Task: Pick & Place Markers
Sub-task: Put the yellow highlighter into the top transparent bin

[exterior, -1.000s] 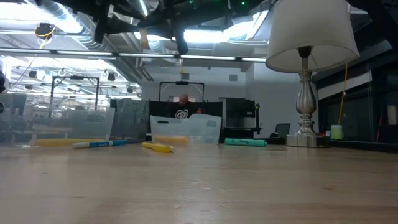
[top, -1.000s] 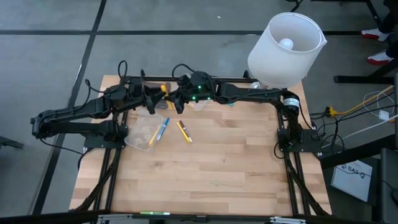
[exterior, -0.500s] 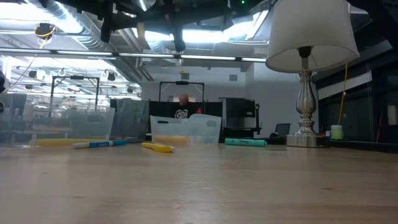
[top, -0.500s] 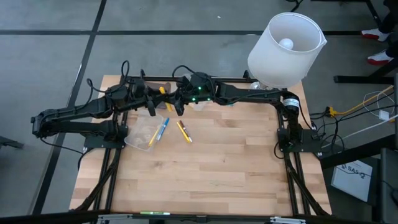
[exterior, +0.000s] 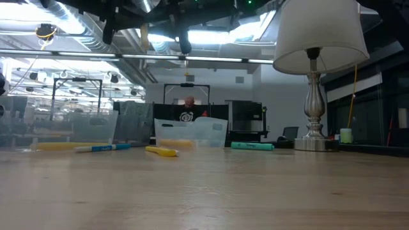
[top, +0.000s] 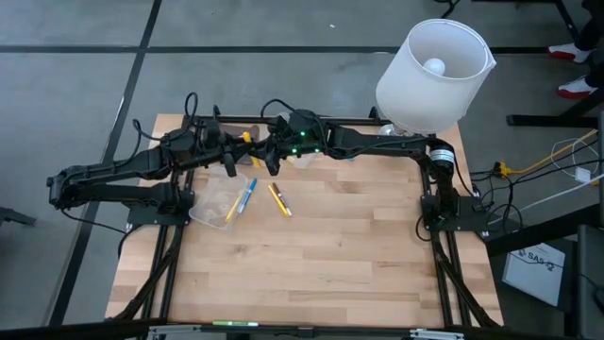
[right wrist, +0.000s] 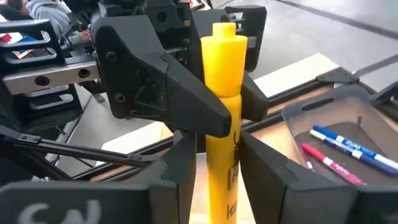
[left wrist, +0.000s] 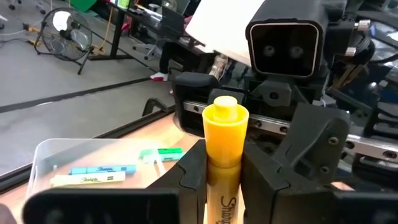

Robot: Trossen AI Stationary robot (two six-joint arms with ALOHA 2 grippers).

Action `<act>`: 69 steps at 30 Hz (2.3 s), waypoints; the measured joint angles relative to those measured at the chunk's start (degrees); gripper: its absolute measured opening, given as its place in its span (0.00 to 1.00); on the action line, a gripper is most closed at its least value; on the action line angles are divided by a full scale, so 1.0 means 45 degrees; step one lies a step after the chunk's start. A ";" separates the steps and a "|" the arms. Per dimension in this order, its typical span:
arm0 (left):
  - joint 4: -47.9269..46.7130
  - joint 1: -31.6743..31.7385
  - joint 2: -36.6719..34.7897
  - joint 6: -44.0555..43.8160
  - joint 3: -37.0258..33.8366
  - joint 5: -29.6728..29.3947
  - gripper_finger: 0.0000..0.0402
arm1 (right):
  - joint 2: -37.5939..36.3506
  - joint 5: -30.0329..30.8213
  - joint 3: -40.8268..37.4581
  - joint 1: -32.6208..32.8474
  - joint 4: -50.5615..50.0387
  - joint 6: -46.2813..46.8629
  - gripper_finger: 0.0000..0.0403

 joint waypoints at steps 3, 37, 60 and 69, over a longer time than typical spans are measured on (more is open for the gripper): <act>-0.0357 0.0005 0.0000 0.0024 0.0000 -0.0064 0.15 | 0.0000 -0.0025 0.0000 0.0000 -0.0411 0.0237 0.33; -0.4620 0.1303 0.4338 0.2527 0.4321 0.1028 0.15 | 0.0000 -0.0835 0.0000 0.0145 -1.0378 -0.1456 0.44; -0.4956 0.3029 0.7085 0.2327 0.5425 0.1746 0.15 | 0.0000 0.2069 0.0000 0.0563 -1.3876 -0.2496 0.44; -0.4487 0.3367 0.7839 0.2480 0.5425 0.1771 0.15 | 0.0000 0.2608 0.0000 0.0563 -1.3868 -0.2699 0.44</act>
